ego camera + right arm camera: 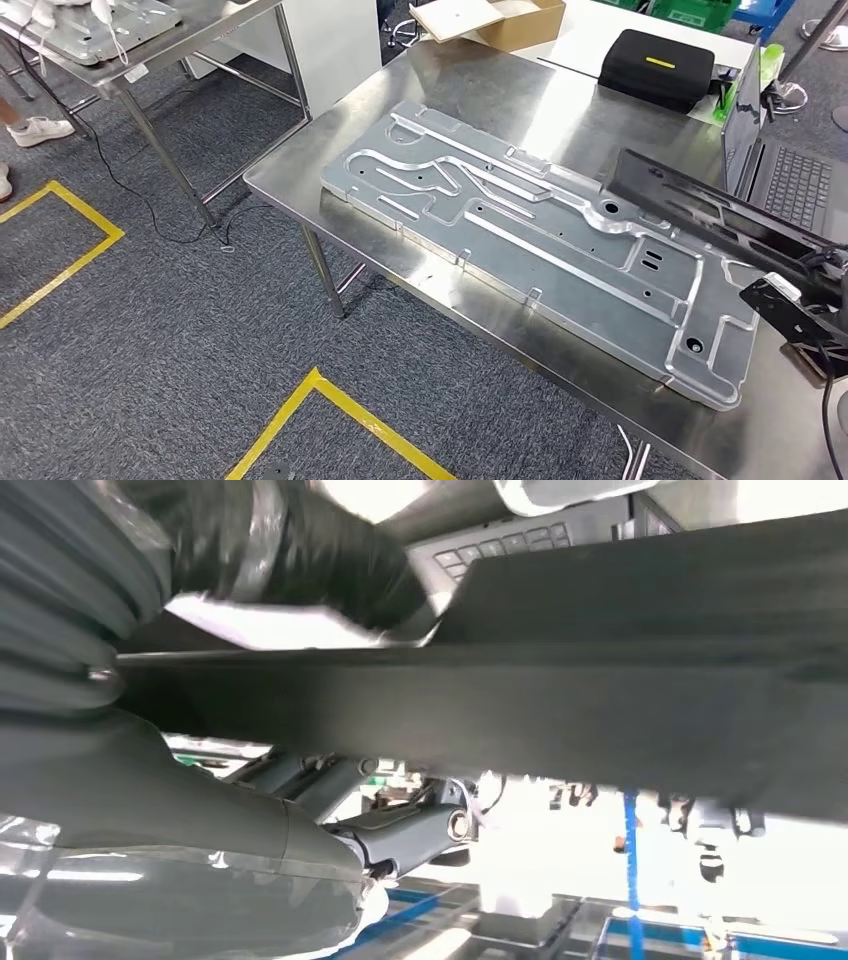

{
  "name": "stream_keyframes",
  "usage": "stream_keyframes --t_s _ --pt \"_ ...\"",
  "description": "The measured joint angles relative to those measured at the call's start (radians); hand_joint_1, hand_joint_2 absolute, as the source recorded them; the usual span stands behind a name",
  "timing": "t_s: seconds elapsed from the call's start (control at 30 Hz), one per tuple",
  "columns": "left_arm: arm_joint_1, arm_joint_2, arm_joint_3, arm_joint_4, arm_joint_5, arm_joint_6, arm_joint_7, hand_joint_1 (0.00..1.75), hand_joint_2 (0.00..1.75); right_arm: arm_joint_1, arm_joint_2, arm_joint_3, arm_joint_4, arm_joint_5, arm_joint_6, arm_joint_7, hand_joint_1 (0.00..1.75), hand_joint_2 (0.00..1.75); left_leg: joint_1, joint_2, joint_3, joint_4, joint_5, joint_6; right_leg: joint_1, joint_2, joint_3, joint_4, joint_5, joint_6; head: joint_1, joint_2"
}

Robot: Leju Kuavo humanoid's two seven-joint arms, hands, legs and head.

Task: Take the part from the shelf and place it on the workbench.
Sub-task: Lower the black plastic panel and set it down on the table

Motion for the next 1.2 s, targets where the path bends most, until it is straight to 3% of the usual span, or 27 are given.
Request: stream_keyframes --t_s 0.03,0.1,0.23,0.3,0.37,0.4,0.43,0.47,0.53,0.6,0.67,0.77,0.87,0.93,0.97,1.0,1.1,1.2 --pt "0.0 0.0 0.0 0.0 0.0 0.003 0.013 0.0 1.75 0.0 0.0 0.0 0.0 0.0 -0.001 0.0 0.0 0.0 -0.001 -0.001 0.033 -0.07 0.03 0.005 0.001 0.001 0.0 0.001 -0.001 0.001 0.0 0.0" --pt "-0.002 0.0 0.0 0.0 0.002 0.007 0.033 0.0 1.75 -0.001 0.0 0.0 0.0 0.001 -0.002 0.0 0.0 0.0 -0.004 -0.002 0.079 -0.168 0.059 0.012 0.004 0.003 -0.001 0.004 -0.001 0.008 0.0 0.0" --pt "-0.002 0.0 0.003 0.0 0.015 -0.003 0.042 0.0 1.75 -0.004 -0.001 0.0 0.0 0.003 -0.002 0.0 0.0 0.0 -0.008 -0.002 0.093 -0.203 0.07 0.029 -0.002 0.002 -0.006 0.008 -0.003 0.032 0.001 0.0" --pt "-0.003 0.001 0.004 0.0 0.018 -0.006 0.042 0.0 1.75 -0.008 -0.002 -0.002 0.0 0.003 -0.002 0.0 0.0 0.0 -0.004 0.0 0.098 -0.216 0.079 0.039 -0.004 0.0 -0.031 0.067 -0.042 0.04 0.001 0.0" --pt "-0.004 0.001 0.005 0.0 0.018 -0.007 0.043 0.0 1.75 -0.009 -0.002 -0.004 0.002 0.003 -0.002 0.0 0.0 0.0 -0.005 0.001 0.098 -0.216 0.08 0.042 -0.005 0.0 -0.085 0.183 -0.101 0.046 0.002 0.0" --pt "-0.004 0.001 0.007 0.0 0.018 -0.007 0.043 0.0 1.75 -0.009 -0.002 -0.004 0.003 0.003 -0.002 0.0 0.0 0.0 -0.005 0.001 0.097 -0.216 0.08 0.042 -0.006 -0.001 -0.108 0.231 -0.118 0.049 0.001 0.0" --pt "-0.003 0.001 0.008 0.0 0.018 -0.008 0.043 0.0 1.75 -0.008 -0.001 -0.004 0.005 0.003 -0.002 0.0 0.0 0.0 -0.005 0.001 0.097 -0.214 0.08 0.042 -0.007 -0.001 -0.117 0.25 -0.116 0.051 0.001 0.0" --pt "-0.002 0.001 0.009 0.0 0.018 -0.009 0.043 0.0 1.75 -0.008 -0.002 -0.004 0.006 0.003 -0.001 0.0 0.0 0.0 -0.005 0.001 0.096 -0.213 0.079 0.041 -0.009 -0.001 -0.107 0.231 -0.096 0.052 0.001 0.0" --pt "-0.002 0.001 0.01 0.0 0.019 -0.012 0.042 0.0 1.75 -0.013 -0.003 -0.004 0.007 0.003 0.0 0.0 0.0 0.0 -0.004 0.001 0.096 -0.208 0.076 0.037 -0.012 -0.004 -0.045 0.113 -0.036 0.052 0.001 0.0" --pt "-0.003 0.0 0.012 0.0 0.022 -0.012 0.041 0.0 1.75 -0.017 -0.007 -0.005 0.008 0.002 0.004 0.0 0.0 0.0 -0.007 0.001 0.093 -0.2 0.071 0.028 -0.007 -0.006 0.003 0.016 -0.007 0.044 0.001 0.0" --pt "-0.003 0.0 0.016 0.0 0.025 -0.01 0.04 0.0 1.75 -0.017 -0.013 -0.01 0.008 -0.002 0.009 0.002 0.0 0.0 -0.008 0.001 0.091 -0.197 0.07 0.019 0.0 -0.005 0.01 -0.001 -0.007 0.032 0.001 0.0" --pt "-0.002 0.0 0.019 0.0 0.027 -0.007 0.04 0.0 1.75 -0.014 -0.021 -0.024 0.008 -0.009 0.018 0.005 0.0 0.0 -0.005 0.0 0.083 -0.177 0.051 0.002 -0.003 -0.004 0.013 -0.011 0.0 0.013 0.001 0.0" --pt "-0.001 0.0 0.02 0.0 0.027 -0.004 0.04 0.0 1.75 -0.013 -0.027 -0.03 0.008 -0.012 0.019 0.005 0.0 0.0 -0.001 -0.001 0.01 -0.015 -0.039 -0.009 -0.002 -0.005 0.013 -0.015 0.002 0.0 -0.001 0.0" --pt "0.001 0.0 0.02 0.0 0.027 -0.003 0.04 0.0 1.75 -0.011 -0.027 -0.033 0.008 -0.012 0.02 0.005 0.0 0.0 0.0 0.0 -0.035 0.08 -0.069 -0.011 -0.001 -0.005 0.012 -0.014 0.002 -0.001 -0.001 0.0" --pt "0.003 0.0 0.02 0.0 0.027 -0.003 0.04 0.0 1.75 -0.01 -0.027 -0.034 0.008 -0.012 0.02 0.005 0.0 0.0 0.001 0.0 -0.035 0.08 -0.057 -0.011 -0.001 -0.004 0.011 -0.012 0.001 -0.001 -0.001 0.0" --pt "0.003 0.0 0.021 0.0 0.027 -0.003 0.04 0.0 1.75 -0.009 -0.027 -0.035 0.008 -0.013 0.021 0.005 0.0 0.0 0.001 0.0 -0.017 0.043 -0.03 -0.01 -0.001 -0.003 0.011 -0.01 0.001 0.0 -0.001 0.0" --pt "0.002 0.0 0.021 0.0 0.027 0.001 0.04 0.0 1.75 -0.008 -0.027 -0.043 0.008 -0.02 0.027 0.005 0.0 0.0 0.0 -0.002 0.073 -0.14 0.049 -0.001 0.001 -0.001 0.01 -0.003 -0.004 0.009 0.0 0.0" --pt "0.002 0.001 0.023 0.0 0.028 0.005 0.042 0.0 1.75 0.001 -0.027 -0.051 0.001 -0.033 0.033 0.003 0.0 0.0 -0.004 -0.003 0.094 -0.19 0.057 0.013 0.003 -0.001 0.008 -0.003 -0.002 0.026 0.0 0.0"
